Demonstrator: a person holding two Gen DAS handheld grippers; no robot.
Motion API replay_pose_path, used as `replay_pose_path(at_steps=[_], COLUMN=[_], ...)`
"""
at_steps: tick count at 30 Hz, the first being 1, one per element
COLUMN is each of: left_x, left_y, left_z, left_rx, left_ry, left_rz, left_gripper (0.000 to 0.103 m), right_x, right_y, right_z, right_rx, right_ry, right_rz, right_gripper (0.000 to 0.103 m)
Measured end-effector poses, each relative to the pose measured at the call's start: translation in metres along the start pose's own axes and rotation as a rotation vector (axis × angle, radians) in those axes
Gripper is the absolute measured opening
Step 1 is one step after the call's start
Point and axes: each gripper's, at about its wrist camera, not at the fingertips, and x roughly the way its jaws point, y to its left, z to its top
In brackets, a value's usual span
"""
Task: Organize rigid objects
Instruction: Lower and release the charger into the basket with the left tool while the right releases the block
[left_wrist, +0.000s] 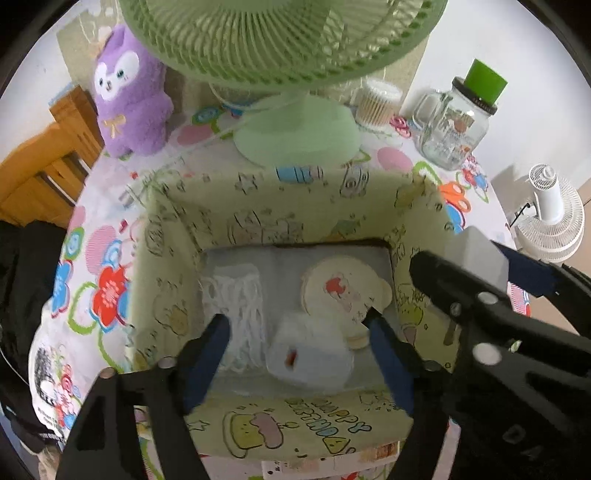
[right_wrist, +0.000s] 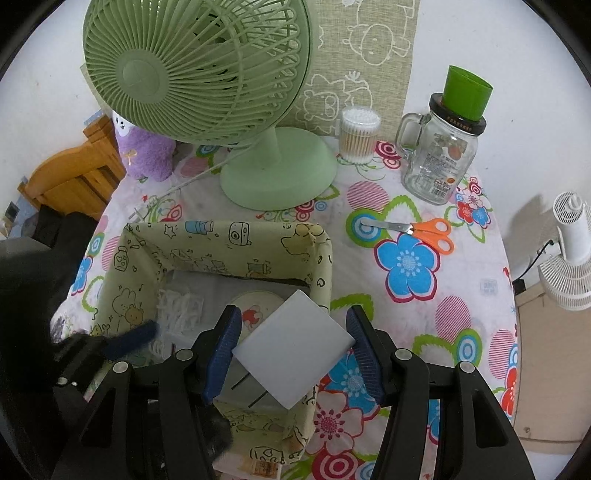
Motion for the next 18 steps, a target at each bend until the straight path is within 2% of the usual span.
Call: replay_pose_path(at_steps=[10, 18], left_x=[-0.009, -0.013], left_y=[0.009, 0.014], left_z=[-0.001, -0.003], left_rx=[0.041, 0.065], left_ry=[-0.006, -0.008], left_rz=[0.070, 0.100], left_gripper=[0.096, 0.100], right_x=[-0.004, 0.006], right_y=[0.015, 0.030], right_z=[0.005, 0.001], right_rx=[-0.030, -0.035], right_ry=[-0.023, 0.005], right_rz=[0.020, 0.045], right_gripper=[0.062, 0.062])
